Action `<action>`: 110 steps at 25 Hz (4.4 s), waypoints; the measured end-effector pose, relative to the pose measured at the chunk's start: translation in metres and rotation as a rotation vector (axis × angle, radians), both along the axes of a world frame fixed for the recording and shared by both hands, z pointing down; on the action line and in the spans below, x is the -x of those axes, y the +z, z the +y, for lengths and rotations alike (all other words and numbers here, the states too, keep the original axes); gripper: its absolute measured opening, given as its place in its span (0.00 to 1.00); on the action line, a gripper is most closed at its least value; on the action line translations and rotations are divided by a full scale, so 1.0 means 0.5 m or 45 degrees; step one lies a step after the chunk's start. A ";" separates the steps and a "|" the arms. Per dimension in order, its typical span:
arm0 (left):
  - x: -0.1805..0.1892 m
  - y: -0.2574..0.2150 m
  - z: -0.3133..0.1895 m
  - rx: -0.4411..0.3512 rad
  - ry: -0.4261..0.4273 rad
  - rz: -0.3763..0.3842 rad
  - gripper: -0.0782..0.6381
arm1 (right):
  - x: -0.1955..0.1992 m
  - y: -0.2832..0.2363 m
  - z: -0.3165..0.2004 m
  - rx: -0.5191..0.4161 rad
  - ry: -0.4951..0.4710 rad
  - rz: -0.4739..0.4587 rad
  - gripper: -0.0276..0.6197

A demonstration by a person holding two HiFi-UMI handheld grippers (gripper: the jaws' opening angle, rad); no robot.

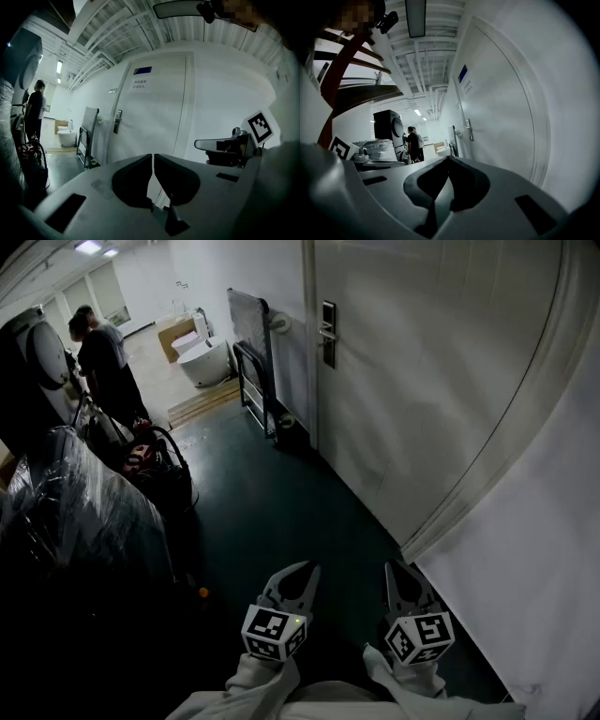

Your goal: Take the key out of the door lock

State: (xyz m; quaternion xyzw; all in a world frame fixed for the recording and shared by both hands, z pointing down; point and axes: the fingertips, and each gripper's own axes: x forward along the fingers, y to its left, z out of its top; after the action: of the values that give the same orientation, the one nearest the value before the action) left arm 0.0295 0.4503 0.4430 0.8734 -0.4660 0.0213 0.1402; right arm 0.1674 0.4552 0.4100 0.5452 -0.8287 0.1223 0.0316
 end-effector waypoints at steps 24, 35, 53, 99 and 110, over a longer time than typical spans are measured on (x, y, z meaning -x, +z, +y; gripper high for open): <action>0.006 0.001 -0.021 0.007 -0.056 -0.008 0.14 | -0.005 0.013 -0.021 0.018 -0.004 -0.018 0.12; 0.001 0.001 -0.194 0.022 -0.043 0.013 0.14 | -0.004 0.018 -0.187 0.039 0.002 -0.008 0.12; 0.039 -0.038 -0.523 0.045 0.024 0.058 0.14 | 0.034 -0.026 -0.494 0.054 0.078 0.016 0.12; 0.085 0.008 -0.918 0.087 0.001 0.011 0.14 | 0.078 0.011 -0.922 0.063 0.043 0.039 0.12; 0.085 0.008 -1.075 0.101 -0.071 0.004 0.14 | 0.081 0.012 -1.091 0.073 -0.030 0.031 0.12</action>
State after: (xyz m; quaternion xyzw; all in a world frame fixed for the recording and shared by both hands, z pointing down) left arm -0.0132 -0.0873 0.4471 0.8539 -0.4886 0.0344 0.1758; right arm 0.1270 -0.0905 0.4159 0.5357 -0.8308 0.1388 0.0587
